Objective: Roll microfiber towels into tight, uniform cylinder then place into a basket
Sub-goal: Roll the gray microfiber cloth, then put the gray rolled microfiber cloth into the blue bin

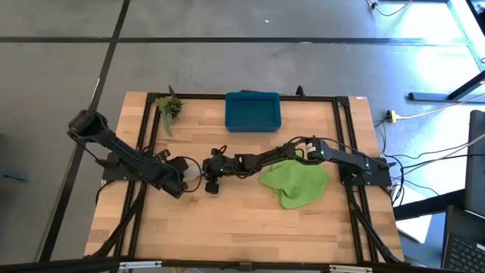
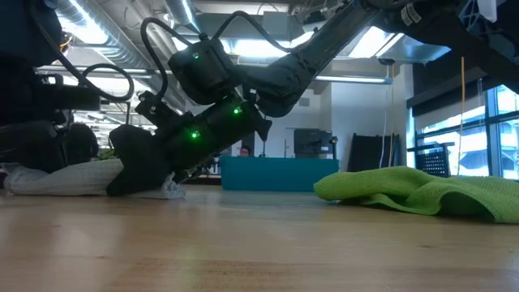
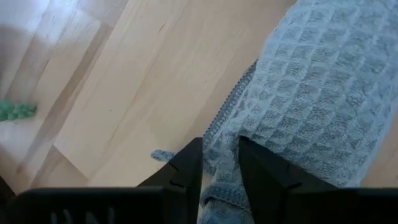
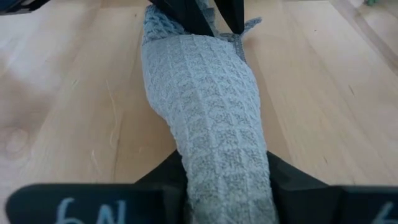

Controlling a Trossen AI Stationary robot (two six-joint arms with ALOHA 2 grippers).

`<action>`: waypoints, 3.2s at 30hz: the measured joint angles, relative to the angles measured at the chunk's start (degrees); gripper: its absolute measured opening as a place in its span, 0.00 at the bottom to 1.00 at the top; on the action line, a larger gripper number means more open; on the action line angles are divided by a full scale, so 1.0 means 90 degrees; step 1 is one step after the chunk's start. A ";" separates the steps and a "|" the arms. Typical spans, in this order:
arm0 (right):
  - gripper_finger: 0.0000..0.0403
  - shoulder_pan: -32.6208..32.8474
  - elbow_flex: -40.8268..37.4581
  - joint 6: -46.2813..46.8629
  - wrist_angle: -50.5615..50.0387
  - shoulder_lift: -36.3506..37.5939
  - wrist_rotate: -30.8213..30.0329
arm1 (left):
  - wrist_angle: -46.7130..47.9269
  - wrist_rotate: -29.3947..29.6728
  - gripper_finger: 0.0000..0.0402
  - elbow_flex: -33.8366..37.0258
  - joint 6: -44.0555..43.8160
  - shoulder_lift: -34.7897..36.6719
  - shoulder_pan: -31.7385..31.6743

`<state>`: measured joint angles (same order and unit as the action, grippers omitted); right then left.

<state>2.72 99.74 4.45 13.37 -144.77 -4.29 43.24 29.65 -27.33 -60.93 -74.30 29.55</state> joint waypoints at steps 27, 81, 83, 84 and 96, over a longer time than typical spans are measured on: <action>0.15 -0.0207 -0.0003 0.0278 -0.0321 0.0169 0.0617 | 0.2063 -0.0260 0.23 -0.2576 -0.0036 0.0019 0.0458; 0.14 -0.3056 -0.0324 -0.2422 -0.4838 0.3347 -0.0910 | 0.2800 0.0141 0.22 -0.3541 -0.1391 0.0027 0.1723; 0.14 -0.3182 -0.0506 -0.2545 -0.4559 0.3347 -0.0661 | 0.2798 0.0141 0.22 -0.3539 -0.1393 0.0027 0.1700; 0.14 -0.3239 -0.0598 -0.2566 -0.4521 0.3347 -0.0575 | 0.2794 0.0139 0.22 -0.3538 -0.1393 0.0027 0.1699; 0.14 -0.3769 -0.2119 -0.3232 -0.2651 0.3344 0.0158 | 0.2798 0.0136 0.22 -0.3538 -0.1692 0.0027 0.1699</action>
<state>-31.20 80.68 -24.64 -10.49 -114.67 -2.87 68.43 30.87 -59.18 -76.16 -74.06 44.84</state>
